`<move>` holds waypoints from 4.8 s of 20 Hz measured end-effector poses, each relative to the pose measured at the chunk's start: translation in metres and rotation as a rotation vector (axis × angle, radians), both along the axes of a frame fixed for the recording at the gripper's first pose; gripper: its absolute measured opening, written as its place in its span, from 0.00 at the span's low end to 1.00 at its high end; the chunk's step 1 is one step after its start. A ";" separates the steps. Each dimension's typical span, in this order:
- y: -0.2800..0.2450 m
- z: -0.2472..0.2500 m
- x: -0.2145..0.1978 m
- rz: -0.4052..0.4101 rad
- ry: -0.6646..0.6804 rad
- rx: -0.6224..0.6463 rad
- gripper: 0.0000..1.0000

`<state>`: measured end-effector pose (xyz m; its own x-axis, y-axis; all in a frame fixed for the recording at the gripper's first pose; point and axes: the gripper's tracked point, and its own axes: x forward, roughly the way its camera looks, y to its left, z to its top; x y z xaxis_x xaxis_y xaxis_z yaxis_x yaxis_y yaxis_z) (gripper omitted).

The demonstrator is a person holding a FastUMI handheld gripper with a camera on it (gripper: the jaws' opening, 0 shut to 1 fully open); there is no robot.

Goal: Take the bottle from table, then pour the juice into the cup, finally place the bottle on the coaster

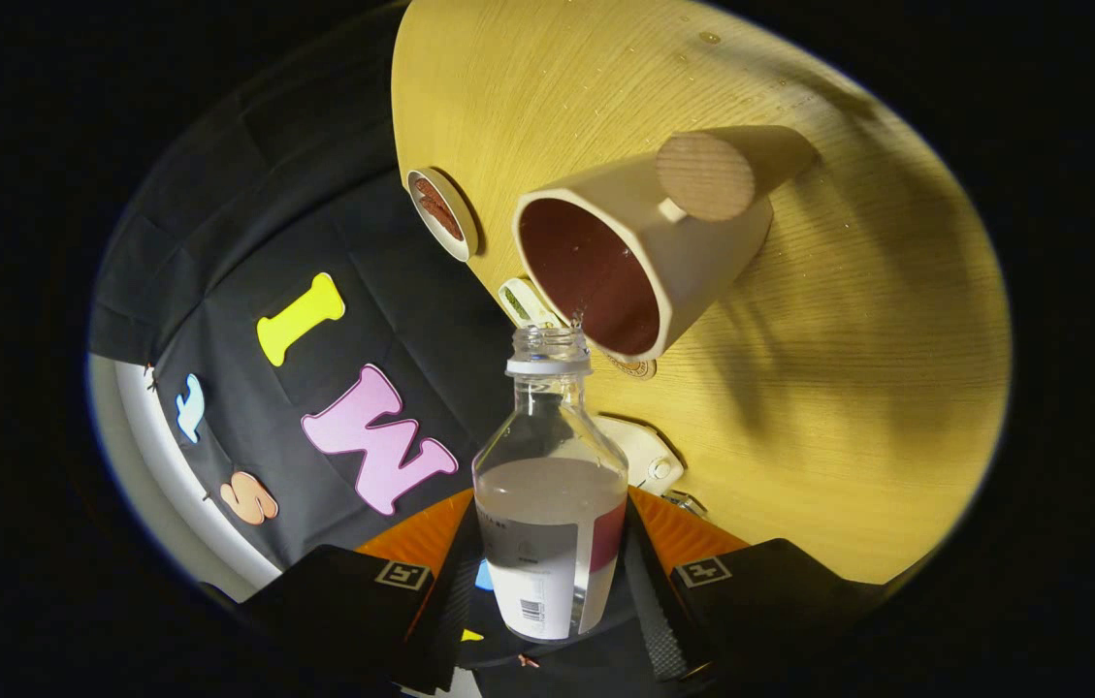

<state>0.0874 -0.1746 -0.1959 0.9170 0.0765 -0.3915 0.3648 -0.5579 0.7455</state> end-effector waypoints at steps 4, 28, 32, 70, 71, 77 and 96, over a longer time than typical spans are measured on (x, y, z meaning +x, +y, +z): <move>0.005 0.005 0.001 0.019 -0.005 0.041 0.76; -0.005 0.013 -0.003 -0.038 -0.005 0.113 0.76; -0.013 0.011 -0.005 -0.063 0.006 0.132 0.76; 0.021 0.004 -0.011 -0.024 -0.040 -0.705 0.76; 0.019 0.006 -0.011 -0.022 -0.030 -0.773 0.76; 0.022 0.025 -0.006 -0.002 0.005 -1.109 0.76; 0.029 0.066 0.102 0.167 0.250 -2.244 0.76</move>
<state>0.1897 -0.1454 -0.1302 0.8862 -0.4632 0.0016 0.4597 0.8791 -0.1261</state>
